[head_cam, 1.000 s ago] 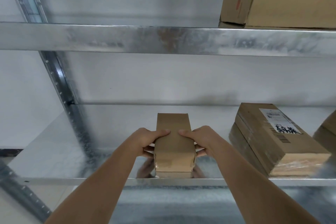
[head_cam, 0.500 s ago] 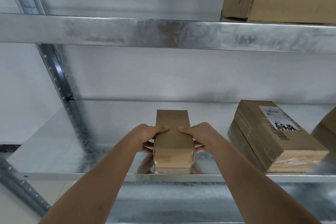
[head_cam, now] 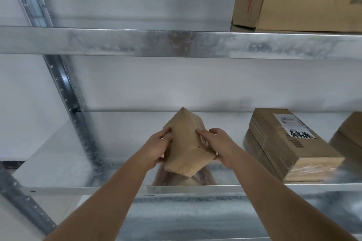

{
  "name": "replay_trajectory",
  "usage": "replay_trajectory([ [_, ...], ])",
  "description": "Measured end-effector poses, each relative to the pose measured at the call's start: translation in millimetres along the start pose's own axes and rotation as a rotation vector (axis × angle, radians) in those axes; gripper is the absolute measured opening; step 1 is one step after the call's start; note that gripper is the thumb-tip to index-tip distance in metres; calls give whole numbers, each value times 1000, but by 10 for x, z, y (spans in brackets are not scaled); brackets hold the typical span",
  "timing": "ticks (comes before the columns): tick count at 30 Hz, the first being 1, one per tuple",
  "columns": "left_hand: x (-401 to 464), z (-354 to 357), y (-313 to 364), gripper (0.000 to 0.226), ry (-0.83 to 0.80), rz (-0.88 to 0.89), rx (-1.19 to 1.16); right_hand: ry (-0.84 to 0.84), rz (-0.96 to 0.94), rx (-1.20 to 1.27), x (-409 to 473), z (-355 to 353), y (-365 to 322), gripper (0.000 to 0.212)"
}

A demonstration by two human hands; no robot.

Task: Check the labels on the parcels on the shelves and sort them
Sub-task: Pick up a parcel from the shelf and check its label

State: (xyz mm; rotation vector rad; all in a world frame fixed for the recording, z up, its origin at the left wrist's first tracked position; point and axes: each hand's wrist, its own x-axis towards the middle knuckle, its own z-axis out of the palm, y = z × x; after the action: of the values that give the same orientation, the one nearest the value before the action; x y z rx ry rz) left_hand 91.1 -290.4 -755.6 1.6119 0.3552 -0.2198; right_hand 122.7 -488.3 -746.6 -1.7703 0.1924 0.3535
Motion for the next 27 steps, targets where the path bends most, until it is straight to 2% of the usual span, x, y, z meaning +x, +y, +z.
replay_trajectory([
  [4,14,47,102,47,65,-4,187,-29,-47,-13,-31,1,-53,36],
  [7,53,61,104,55,24,-28,161,-105,-46,11,-79,24,-38,38],
  [19,101,-95,114,52,-60,-93,112,-158,34,-31,-19,72,-38,42],
  [27,87,-68,115,45,-33,-102,67,-157,32,-50,-15,77,-47,38],
])
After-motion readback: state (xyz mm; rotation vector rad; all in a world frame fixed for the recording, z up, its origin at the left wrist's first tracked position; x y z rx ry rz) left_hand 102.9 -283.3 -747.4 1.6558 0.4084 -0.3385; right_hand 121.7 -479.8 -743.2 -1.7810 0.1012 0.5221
